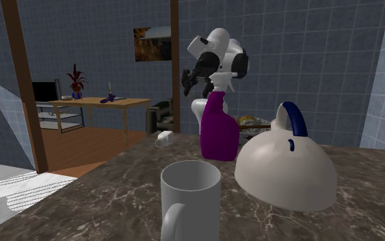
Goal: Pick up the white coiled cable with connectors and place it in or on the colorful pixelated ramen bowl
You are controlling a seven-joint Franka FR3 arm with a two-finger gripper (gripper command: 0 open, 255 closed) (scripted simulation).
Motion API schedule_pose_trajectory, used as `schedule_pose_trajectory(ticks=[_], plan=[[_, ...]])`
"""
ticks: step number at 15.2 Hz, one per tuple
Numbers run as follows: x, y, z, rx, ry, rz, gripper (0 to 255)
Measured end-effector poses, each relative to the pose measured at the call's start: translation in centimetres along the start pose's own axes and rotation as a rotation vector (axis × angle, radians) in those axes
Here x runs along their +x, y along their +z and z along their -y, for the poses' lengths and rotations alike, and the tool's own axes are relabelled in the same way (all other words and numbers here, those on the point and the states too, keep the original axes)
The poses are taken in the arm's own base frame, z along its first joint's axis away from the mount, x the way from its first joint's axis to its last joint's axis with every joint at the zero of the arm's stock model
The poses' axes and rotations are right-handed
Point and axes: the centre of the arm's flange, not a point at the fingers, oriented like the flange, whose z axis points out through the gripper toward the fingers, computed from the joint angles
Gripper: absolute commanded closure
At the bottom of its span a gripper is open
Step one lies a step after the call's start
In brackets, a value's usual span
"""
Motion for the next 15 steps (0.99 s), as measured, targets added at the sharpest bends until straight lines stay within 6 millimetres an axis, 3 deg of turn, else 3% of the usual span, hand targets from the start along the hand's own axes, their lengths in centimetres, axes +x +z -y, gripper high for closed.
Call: schedule_pose_trajectory(ticks=[12, 15], plan=[[-3.3, -7.3, 13.7, 0.000, 0.001, -0.001, 255], [-4.8, -7.0, 15.2, -0.001, 0.001, 0.000, 255]])
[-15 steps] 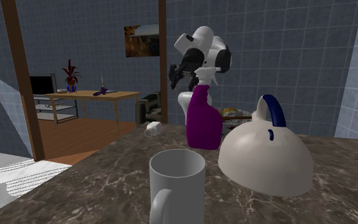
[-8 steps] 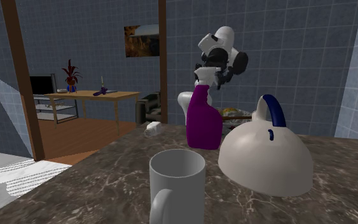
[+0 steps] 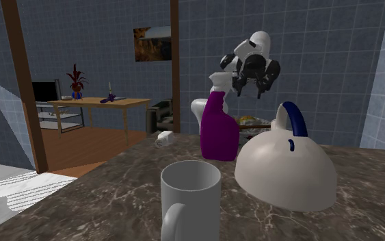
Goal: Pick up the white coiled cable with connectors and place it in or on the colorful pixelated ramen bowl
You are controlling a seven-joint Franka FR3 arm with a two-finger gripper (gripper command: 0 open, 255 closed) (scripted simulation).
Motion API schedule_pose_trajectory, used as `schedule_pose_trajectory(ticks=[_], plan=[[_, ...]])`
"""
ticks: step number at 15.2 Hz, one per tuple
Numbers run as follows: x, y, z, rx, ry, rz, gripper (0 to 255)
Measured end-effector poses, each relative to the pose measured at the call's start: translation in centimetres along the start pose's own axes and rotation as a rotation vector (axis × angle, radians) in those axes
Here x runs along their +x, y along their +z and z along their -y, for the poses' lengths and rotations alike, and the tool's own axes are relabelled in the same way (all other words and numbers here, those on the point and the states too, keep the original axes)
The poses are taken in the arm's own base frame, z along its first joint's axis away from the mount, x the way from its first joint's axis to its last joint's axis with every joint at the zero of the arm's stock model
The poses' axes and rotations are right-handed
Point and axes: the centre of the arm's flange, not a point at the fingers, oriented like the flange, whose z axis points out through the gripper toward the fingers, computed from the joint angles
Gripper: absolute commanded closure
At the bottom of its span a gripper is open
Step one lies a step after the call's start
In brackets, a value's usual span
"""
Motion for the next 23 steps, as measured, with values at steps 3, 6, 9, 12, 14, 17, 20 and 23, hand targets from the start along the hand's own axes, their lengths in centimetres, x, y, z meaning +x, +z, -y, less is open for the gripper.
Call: schedule_pose_trajectory(ticks=[3, 6, 9, 12, 14, 17, 20, 23], plan=[[-1.2, 0.8, 0.2, 0.000, 0.000, 0.000, 255], [-2.4, 1.9, 0.5, -0.001, 0.001, 0.001, 255], [-3.7, 3.0, 0.6, 0.000, 0.001, 0.001, 255], [-5.1, 3.8, 0.7, -0.001, 0.001, 0.000, 255], [-5.4, 4.2, 0.8, -0.001, 0.001, 0.000, 255], [-5.4, 4.3, 0.8, 0.000, 0.001, 0.000, 255], [-5.4, 4.3, 0.8, 0.000, 0.001, 0.000, 0], [-5.4, 4.3, 0.8, 0.000, 0.001, 0.000, 0]])
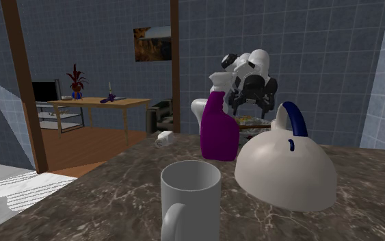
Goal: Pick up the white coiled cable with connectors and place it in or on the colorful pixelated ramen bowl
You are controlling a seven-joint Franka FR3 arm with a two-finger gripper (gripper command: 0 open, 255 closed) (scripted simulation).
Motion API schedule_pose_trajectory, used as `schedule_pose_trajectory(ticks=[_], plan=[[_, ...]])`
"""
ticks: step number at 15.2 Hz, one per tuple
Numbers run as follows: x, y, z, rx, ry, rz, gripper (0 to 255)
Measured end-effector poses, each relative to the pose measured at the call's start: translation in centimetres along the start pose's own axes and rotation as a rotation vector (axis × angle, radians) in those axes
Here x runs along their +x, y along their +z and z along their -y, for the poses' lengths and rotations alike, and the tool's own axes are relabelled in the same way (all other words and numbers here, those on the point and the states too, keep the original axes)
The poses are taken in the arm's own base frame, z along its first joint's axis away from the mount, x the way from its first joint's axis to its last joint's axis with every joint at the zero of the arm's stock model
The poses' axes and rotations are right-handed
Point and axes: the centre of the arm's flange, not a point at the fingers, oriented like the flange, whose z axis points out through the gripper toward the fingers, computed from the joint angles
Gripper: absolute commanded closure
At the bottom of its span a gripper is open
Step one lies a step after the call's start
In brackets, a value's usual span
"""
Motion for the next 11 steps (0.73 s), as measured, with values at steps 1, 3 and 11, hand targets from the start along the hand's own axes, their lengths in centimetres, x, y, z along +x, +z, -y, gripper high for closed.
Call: schedule_pose_trajectory(ticks=[1, 3, 11], plan=[[0.0, 0.0, 0.0, 0.000, 0.000, 0.000, 0], [0.0, 0.0, 0.0, 0.000, 0.000, 0.000, 0], [0.0, -4.9, 0.0, 0.000, 0.000, 0.000, 0]])
